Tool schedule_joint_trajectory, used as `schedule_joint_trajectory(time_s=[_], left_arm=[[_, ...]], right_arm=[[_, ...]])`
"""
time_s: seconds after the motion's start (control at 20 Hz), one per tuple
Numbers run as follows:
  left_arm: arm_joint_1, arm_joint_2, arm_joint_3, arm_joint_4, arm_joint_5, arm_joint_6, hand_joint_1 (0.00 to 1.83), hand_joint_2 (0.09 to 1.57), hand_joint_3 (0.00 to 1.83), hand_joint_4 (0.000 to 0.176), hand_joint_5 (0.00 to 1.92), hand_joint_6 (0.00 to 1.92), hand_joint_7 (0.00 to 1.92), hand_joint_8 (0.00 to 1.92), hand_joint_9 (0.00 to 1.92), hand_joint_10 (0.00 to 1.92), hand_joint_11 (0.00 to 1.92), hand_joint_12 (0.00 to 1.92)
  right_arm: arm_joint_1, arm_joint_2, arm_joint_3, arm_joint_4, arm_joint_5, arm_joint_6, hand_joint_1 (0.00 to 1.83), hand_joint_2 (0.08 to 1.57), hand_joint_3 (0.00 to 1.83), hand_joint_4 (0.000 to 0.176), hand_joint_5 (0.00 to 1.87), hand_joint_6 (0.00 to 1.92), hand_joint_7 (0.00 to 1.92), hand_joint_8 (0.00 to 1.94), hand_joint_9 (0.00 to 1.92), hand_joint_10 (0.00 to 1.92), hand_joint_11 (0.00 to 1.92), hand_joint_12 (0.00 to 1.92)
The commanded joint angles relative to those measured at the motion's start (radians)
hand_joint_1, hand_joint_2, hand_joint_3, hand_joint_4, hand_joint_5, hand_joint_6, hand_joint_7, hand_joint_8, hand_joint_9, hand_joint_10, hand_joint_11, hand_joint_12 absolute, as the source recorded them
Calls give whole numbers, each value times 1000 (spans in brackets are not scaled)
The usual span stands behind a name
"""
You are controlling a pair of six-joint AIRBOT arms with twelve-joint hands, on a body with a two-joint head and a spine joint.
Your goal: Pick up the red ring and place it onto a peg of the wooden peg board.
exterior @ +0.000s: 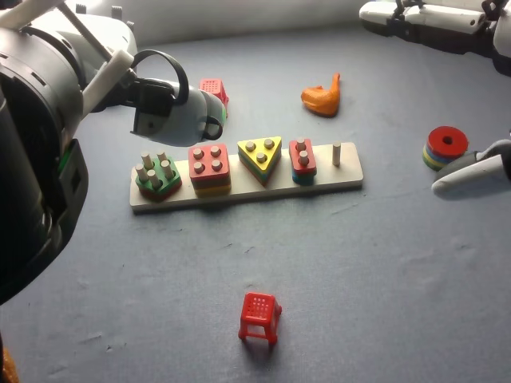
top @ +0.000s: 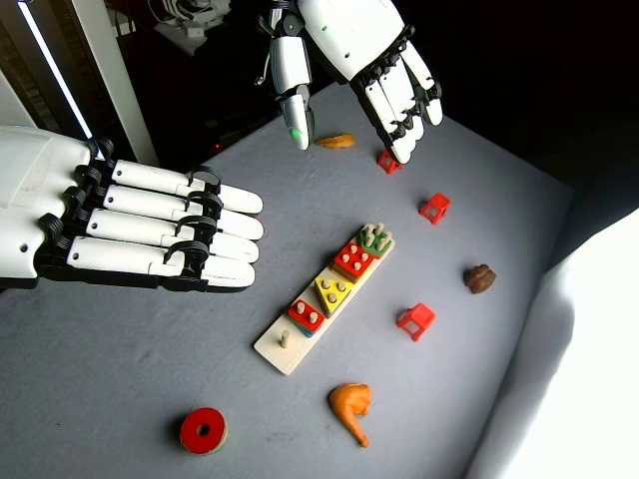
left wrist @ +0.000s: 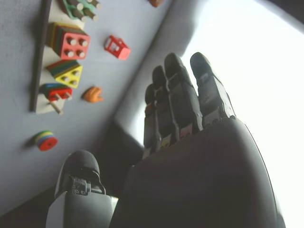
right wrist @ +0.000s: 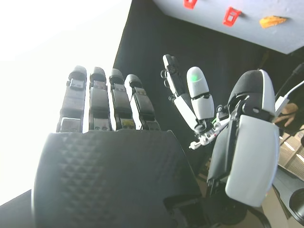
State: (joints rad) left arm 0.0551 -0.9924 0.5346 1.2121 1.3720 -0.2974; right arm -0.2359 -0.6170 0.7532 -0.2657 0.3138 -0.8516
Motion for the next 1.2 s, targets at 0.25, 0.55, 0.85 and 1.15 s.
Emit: schedule_joint_trajectory(time_s=[0.25, 0.55, 0.85, 1.15], left_arm=[[-5, 3, 2, 105, 3, 1, 0, 1293, 17, 0, 100, 12, 84, 17, 47, 13, 40, 19], [-5, 3, 2, 105, 3, 4, 0, 1290, 0, 0, 95, 0, 85, 0, 56, 5, 34, 32], [-4, 3, 3, 105, 3, 4, 0, 1300, 2, 0, 99, 7, 97, 12, 70, 12, 36, 37], [-4, 3, 4, 104, 1, 4, 0, 1308, 3, 0, 147, 8, 155, 10, 127, 10, 70, 82]], right_arm=[[6, 5, -2, 31, 105, 0, 206, 1224, 1, 0, 210, 8, 158, 7, 128, 9, 0, 455], [9, -24, 86, 182, 36, 0, 1315, 946, 0, 0, 25, 0, 0, 0, 7, 0, 0, 445], [-55, -106, 216, 218, -6, 0, 1289, 952, 0, 0, 88, 9, 12, 1, 0, 0, 0, 403], [-136, -192, 317, 240, -15, 0, 1288, 965, 0, 0, 96, 5, 49, 4, 42, 7, 0, 541]])
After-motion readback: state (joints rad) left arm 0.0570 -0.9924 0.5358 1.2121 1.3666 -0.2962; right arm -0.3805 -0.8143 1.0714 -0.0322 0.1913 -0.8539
